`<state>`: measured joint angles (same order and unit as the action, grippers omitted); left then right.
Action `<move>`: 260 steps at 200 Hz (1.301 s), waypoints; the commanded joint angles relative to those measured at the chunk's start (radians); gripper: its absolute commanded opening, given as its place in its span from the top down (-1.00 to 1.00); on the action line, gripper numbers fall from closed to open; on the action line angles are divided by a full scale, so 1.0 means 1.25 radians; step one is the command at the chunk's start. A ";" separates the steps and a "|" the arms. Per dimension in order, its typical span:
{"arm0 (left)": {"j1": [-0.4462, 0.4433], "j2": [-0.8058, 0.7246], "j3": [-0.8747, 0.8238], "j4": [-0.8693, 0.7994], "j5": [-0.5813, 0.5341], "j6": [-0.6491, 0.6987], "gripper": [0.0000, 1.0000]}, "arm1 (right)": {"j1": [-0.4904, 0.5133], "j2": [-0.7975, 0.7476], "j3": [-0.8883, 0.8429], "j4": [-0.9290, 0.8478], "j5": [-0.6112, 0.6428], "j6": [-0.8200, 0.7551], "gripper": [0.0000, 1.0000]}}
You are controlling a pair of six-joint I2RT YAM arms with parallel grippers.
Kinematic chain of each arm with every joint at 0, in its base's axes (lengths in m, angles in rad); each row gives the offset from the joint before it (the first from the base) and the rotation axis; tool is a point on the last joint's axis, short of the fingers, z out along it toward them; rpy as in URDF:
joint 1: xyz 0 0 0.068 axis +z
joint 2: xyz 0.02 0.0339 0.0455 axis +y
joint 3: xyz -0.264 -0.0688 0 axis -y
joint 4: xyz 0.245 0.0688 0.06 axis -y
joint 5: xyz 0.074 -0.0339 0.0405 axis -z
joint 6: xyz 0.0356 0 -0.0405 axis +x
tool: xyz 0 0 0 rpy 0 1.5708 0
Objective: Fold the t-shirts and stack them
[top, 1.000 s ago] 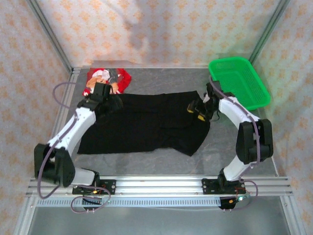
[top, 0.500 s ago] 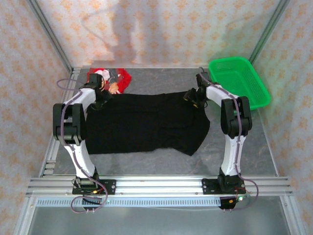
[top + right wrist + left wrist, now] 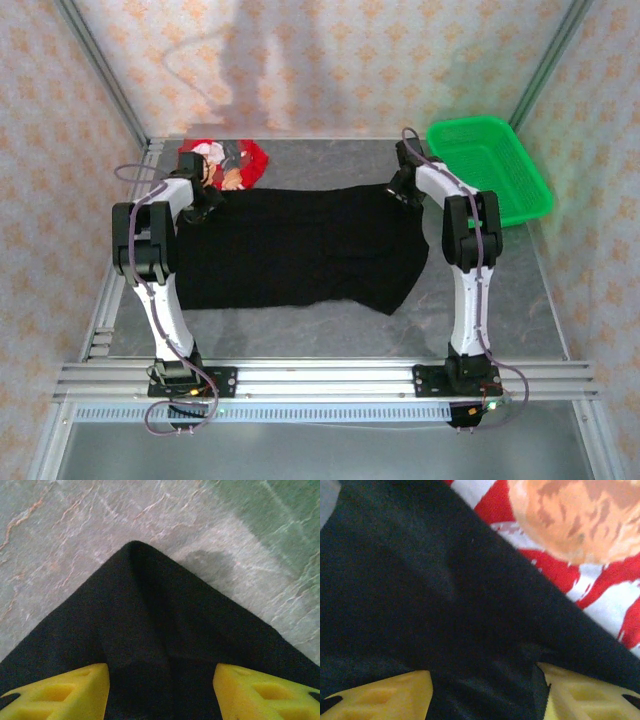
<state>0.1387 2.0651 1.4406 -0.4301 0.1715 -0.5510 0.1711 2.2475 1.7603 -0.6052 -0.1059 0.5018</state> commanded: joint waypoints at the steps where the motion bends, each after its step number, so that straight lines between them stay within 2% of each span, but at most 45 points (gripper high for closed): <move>1: 0.016 0.038 0.043 -0.033 -0.014 0.009 -0.18 | -0.010 0.033 0.030 -0.059 0.080 0.004 -0.18; 18: 0.018 0.017 0.067 -0.034 0.009 0.025 -0.23 | -0.011 0.018 0.037 -0.027 0.061 -0.015 -0.24; 41: 0.019 -0.062 0.101 -0.053 0.067 0.023 -0.32 | -0.011 -0.042 0.008 0.041 -0.022 -0.052 -0.31; 70: 0.018 -0.250 0.066 -0.094 0.126 -0.010 -0.48 | -0.010 -0.217 -0.107 0.104 -0.150 -0.072 -0.36; 77: 0.018 -0.303 0.040 -0.109 0.134 -0.012 -0.63 | -0.010 -0.268 -0.141 0.112 -0.193 -0.074 -0.37; 82: 0.016 -0.340 0.022 -0.126 0.135 -0.013 -0.68 | -0.010 -0.305 -0.168 0.113 -0.223 -0.075 -0.38; 120: 0.017 -0.624 -0.157 -0.290 0.079 -0.011 -0.90 | -0.007 -0.573 -0.372 0.001 -0.363 -0.069 -0.42; 147: 0.016 -0.805 -0.265 -0.425 0.045 -0.046 -0.95 | 0.008 -0.765 -0.526 -0.118 -0.355 -0.098 -0.53; 185: 0.016 -1.009 -0.399 -0.593 0.014 -0.124 -0.96 | 0.009 -0.946 -0.706 -0.228 -0.350 -0.084 -0.54; 197: 0.016 -1.057 -0.440 -0.613 -0.002 -0.144 -0.95 | 0.010 -0.976 -0.753 -0.226 -0.363 -0.066 -0.55; 211: 0.018 -1.082 -0.496 -0.594 0.019 -0.171 -0.95 | 0.013 -0.989 -0.799 -0.221 -0.368 -0.061 -0.55; 225: 0.017 -1.076 -0.543 -0.564 0.035 -0.200 -0.92 | 0.016 -0.981 -0.836 -0.205 -0.380 -0.070 -0.55; 228: 0.018 -1.074 -0.551 -0.556 0.036 -0.205 -0.91 | 0.020 -0.977 -0.839 -0.200 -0.383 -0.071 -0.66; 231: 0.017 -1.072 -0.558 -0.548 0.036 -0.209 -0.91 | 0.024 -0.972 -0.839 -0.195 -0.390 -0.072 -0.68; 260: 0.021 -1.030 -0.604 -0.457 0.005 -0.208 -0.87 | 0.049 -0.909 -0.864 -0.154 -0.414 -0.063 -0.68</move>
<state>0.1589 0.7425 0.7136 -1.0927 0.2230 -0.7742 0.2096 1.0622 0.7147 -0.8459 -0.5816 0.4084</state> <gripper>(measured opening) 0.943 0.838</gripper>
